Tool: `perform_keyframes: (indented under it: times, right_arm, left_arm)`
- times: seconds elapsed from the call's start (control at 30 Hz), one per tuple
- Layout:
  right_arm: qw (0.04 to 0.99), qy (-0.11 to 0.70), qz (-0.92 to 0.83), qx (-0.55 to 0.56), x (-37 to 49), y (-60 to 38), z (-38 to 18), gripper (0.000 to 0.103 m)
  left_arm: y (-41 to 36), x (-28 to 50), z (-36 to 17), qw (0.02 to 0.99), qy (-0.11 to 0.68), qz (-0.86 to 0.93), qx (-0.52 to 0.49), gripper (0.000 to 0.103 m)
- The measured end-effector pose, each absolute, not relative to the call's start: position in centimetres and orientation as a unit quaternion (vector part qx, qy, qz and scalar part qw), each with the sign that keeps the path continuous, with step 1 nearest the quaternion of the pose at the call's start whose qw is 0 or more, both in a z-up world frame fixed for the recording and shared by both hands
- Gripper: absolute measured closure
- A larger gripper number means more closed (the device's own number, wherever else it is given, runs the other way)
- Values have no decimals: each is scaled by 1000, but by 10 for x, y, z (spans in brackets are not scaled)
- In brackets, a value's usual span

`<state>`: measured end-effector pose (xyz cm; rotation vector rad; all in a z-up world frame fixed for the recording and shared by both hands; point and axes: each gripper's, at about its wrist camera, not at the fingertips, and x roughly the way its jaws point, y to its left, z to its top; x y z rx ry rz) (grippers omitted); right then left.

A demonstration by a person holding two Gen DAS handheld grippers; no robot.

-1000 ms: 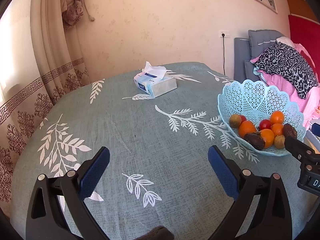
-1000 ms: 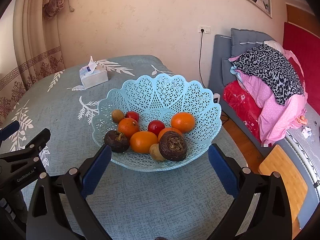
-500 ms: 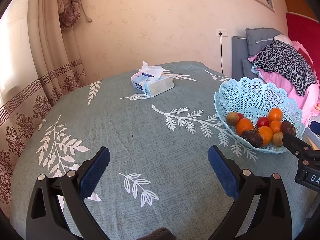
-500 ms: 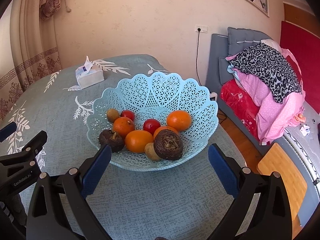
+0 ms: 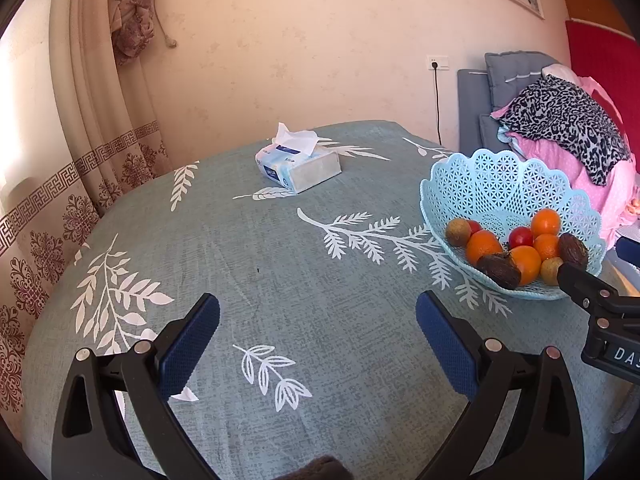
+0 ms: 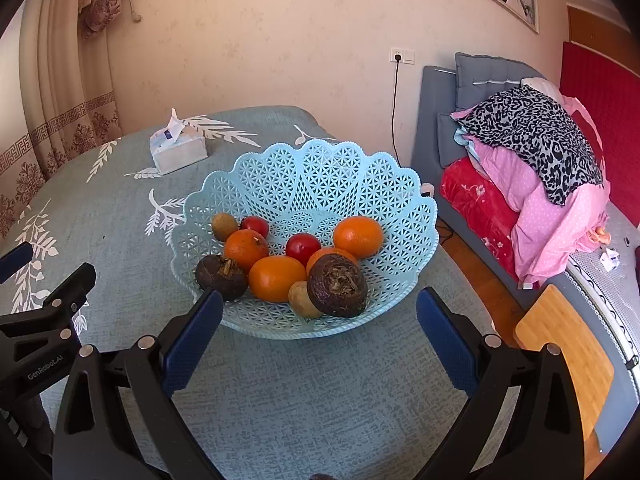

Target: Organize fruits

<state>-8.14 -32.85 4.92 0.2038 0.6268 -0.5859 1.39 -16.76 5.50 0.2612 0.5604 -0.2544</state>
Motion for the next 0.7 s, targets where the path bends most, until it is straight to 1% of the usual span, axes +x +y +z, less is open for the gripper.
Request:
perform_keyframes:
  times: [0.37, 0.53, 0.7]
  right_arm:
    - [904, 304, -283, 99, -81, -328, 49, 4]
    - [908, 302, -276, 93, -83, -320, 49, 4]
    - [916, 301, -252, 82, -80, -295, 50, 4]
  left_arm:
    - [-171, 7, 55, 947, 261, -128, 140, 5]
    - [-160, 9, 52, 942, 288, -123, 123, 5]
    - [-131, 9, 47, 940, 312, -96, 101, 5]
